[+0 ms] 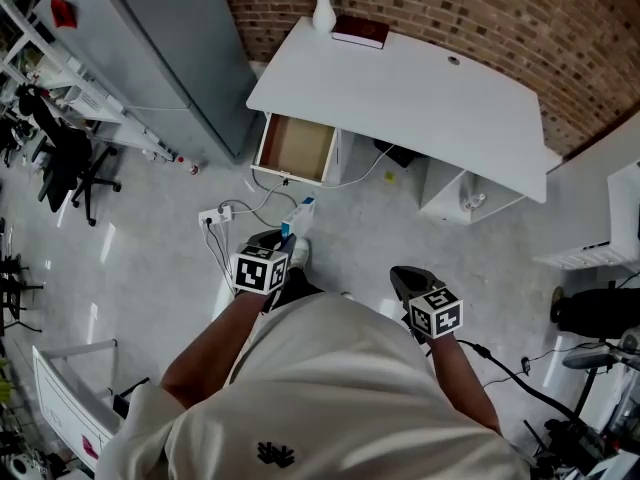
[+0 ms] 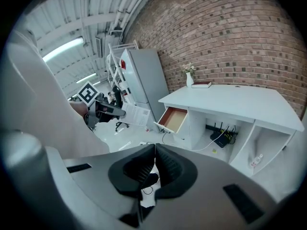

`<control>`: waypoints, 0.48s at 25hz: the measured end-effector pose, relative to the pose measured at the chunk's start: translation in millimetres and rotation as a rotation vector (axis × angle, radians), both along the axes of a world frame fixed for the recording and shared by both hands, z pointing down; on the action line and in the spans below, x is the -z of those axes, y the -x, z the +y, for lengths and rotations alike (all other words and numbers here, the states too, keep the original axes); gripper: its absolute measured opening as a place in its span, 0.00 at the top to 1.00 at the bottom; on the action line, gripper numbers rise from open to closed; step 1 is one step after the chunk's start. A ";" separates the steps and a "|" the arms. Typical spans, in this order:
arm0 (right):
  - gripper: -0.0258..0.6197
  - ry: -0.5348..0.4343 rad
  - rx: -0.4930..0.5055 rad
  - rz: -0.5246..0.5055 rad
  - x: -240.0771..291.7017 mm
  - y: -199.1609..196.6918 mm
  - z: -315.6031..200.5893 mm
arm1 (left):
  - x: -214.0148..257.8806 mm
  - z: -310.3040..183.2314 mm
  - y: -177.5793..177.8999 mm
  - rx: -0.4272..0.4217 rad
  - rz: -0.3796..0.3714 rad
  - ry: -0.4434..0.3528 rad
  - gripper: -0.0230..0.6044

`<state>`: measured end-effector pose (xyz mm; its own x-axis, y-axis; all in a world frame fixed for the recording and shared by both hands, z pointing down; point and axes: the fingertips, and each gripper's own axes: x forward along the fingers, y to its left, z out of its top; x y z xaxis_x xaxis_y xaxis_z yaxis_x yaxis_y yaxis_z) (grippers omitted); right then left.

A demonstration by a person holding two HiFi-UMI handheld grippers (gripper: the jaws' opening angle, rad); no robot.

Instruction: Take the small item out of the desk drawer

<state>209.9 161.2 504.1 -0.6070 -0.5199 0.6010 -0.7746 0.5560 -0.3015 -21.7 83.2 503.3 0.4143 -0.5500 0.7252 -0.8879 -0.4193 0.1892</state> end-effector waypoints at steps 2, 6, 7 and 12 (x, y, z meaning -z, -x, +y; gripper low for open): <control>0.91 -0.004 0.001 -0.001 -0.8 1.8 1.6 | -1.2 2.8 1.0 -0.001 -0.001 -0.001 0.81; 0.91 -0.007 0.010 -0.008 -2.5 5.4 4.6 | -1.0 6.9 2.1 0.001 -0.006 -0.001 0.81; 0.91 -0.008 0.012 -0.008 -2.3 5.7 4.8 | -0.3 7.4 2.1 0.002 -0.009 0.000 0.81; 0.91 -0.016 0.016 -0.006 -3.5 5.8 3.5 | -4.7 8.8 1.9 0.002 -0.008 0.005 0.81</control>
<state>204.1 164.7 507.5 -0.6186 -0.5199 0.5891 -0.7641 0.5728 -0.2968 -23.6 91.9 508.0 0.4074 -0.5475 0.7310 -0.8903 -0.4165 0.1842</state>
